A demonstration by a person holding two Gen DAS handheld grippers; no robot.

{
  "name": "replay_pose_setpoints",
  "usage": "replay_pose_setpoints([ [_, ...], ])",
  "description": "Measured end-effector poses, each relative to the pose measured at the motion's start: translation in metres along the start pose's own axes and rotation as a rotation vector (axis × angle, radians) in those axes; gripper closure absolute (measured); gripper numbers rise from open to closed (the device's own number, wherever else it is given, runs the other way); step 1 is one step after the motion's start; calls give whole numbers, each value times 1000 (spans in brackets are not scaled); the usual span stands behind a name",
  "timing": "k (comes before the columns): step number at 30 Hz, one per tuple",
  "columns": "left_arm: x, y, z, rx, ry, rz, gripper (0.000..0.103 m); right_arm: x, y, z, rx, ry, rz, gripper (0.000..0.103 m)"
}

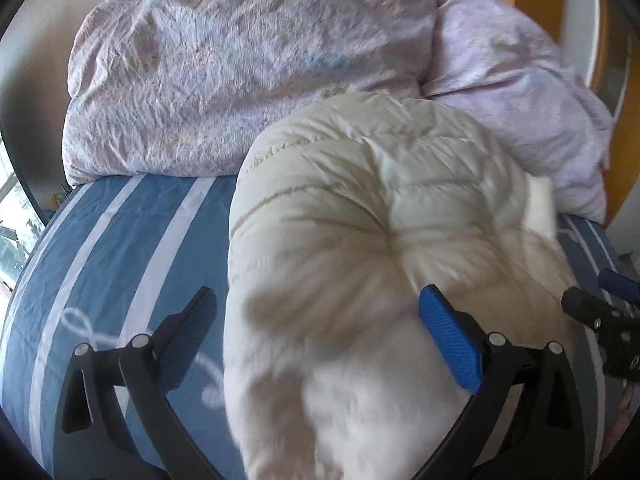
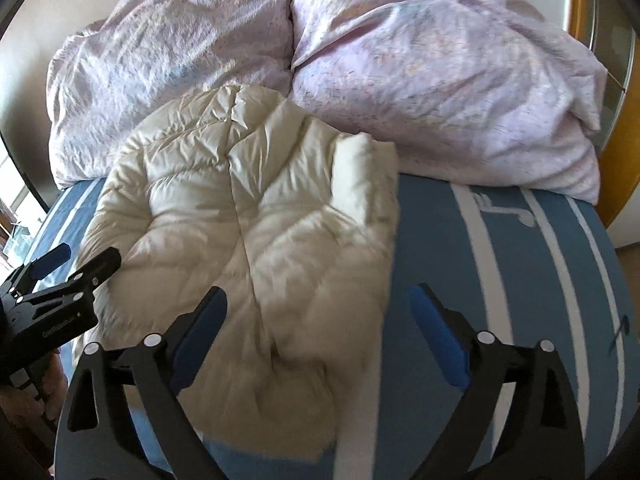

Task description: Fold large clothes

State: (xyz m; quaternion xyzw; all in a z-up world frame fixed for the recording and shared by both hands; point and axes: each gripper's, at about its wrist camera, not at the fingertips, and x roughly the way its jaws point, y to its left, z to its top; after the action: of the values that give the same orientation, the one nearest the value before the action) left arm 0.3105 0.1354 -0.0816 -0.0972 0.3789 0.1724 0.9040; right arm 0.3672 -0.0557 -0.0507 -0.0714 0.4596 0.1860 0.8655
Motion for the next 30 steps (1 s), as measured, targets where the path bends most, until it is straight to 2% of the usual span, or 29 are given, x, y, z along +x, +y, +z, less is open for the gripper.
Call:
replay_pose_setpoints([
  [7, -50, 7, -30, -11, 47, -48, 2, -38, 6, -38, -28, 102, 46, 5],
  [15, -95, 19, -65, -48, 111, -88, 2, -54, 9, -81, 59, 226, 113, 5],
  [24, -135, 16, -90, -41, 122, -141, 2, -85, 19, -114, 69, 251, 131, 5],
  [30, -150, 11, -103, -45, 136, -184, 2, -103, 21, -130, 86, 231, 123, 5],
])
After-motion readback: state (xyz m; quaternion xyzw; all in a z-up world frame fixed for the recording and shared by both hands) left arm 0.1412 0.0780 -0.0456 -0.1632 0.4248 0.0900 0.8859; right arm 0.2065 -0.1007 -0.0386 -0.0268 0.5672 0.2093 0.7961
